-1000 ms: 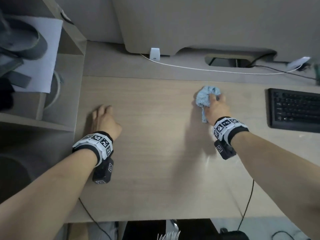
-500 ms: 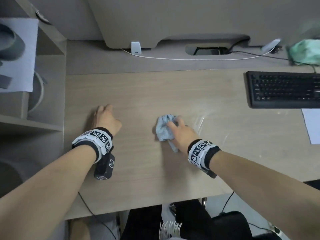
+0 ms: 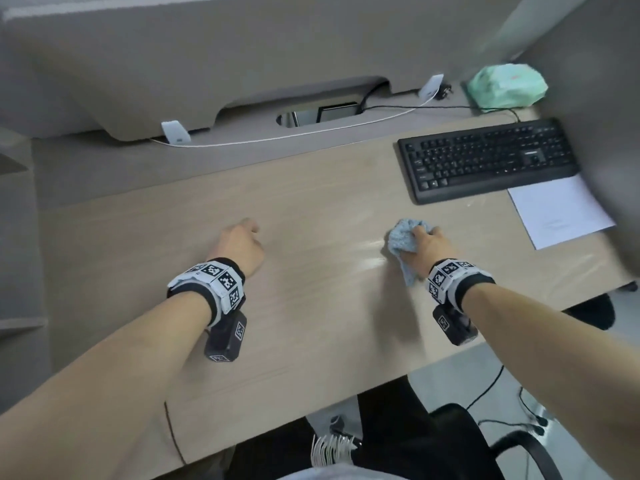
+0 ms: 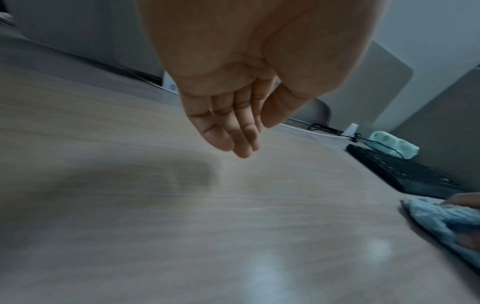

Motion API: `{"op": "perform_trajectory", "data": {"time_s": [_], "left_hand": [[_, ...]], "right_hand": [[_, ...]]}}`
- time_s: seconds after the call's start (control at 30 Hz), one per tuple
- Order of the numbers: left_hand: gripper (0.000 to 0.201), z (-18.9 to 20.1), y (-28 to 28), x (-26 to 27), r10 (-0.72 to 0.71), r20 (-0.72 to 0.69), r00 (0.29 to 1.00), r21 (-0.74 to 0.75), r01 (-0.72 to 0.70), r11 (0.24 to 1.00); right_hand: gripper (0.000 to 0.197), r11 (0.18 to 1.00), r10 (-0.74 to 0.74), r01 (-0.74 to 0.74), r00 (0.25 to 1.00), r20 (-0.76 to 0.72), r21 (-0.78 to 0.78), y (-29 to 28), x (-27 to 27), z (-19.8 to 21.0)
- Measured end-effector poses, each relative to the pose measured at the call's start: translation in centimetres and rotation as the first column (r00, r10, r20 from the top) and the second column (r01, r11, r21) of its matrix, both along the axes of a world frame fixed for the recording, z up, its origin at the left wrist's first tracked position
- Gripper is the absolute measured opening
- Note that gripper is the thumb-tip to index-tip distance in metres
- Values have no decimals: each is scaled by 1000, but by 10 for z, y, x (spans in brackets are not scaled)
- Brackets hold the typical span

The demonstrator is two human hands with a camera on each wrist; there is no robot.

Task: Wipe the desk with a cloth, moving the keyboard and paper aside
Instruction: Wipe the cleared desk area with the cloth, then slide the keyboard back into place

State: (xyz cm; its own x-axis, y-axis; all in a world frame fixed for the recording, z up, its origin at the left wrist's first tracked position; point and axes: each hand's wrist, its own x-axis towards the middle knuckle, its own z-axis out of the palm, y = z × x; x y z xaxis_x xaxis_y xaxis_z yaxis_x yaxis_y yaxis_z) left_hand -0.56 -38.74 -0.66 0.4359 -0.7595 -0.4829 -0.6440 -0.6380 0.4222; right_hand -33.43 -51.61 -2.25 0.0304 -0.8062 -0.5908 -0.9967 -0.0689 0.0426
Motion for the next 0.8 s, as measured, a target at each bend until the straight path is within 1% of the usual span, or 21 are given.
{"op": "perform_trajectory", "data": {"time_s": [0.07, 0.13, 0.2, 0.27, 0.3, 0.37, 0.43, 0.53, 0.6, 0.63, 0.73, 0.8], "left_hand": [[33, 0, -21, -25, -30, -9, 1000, -22, 30, 999], [32, 0, -43, -52, -53, -28, 998, -26, 52, 998], [32, -2, -67, -81, -59, -48, 997, -23, 58, 998], [31, -1, -94, -112, -43, -75, 996, -16, 42, 999], [31, -1, -107, -125, -31, -91, 995, -13, 30, 999], [32, -5, -140, -154, 3, -118, 993, -11, -4, 1000], [34, -7, -171, -179, 57, -161, 985, -1, -58, 998], [43, -11, -217, -205, 167, -204, 965, 21, -166, 986], [47, -13, -247, -219, 242, -223, 945, 50, -237, 970], [46, -12, -259, -223, 279, -236, 931, 66, -271, 960], [19, -14, -287, -229, 380, -288, 879, 96, -368, 925], [15, -17, -302, -233, 458, -298, 837, 150, -433, 889]], "right_hand": [[69, 1000, -9, 10, 999, 47, -14, -16, -23, 8], [75, 999, 28, -25, 997, 72, -38, -32, -44, 19], [86, 997, 64, -60, 994, 85, -50, -51, -64, 31], [96, 997, 54, -47, 991, 124, -61, -73, -84, 41], [97, 996, 57, -46, 987, 151, -72, -83, -93, 44], [91, 992, 58, -35, 981, 187, -120, -110, -122, 45], [86, 985, 26, 14, 973, 231, -172, -139, -149, 44], [78, 970, -55, 124, 951, 305, -211, -195, -194, 37], [78, 947, -141, 226, 930, 340, -226, -235, -227, 31], [78, 931, -187, 279, 918, 350, -234, -253, -240, 27], [82, 882, -305, 403, 884, 354, -245, -292, -267, 17], [82, 866, -348, 438, 874, 340, -240, -310, -277, 10]]}}
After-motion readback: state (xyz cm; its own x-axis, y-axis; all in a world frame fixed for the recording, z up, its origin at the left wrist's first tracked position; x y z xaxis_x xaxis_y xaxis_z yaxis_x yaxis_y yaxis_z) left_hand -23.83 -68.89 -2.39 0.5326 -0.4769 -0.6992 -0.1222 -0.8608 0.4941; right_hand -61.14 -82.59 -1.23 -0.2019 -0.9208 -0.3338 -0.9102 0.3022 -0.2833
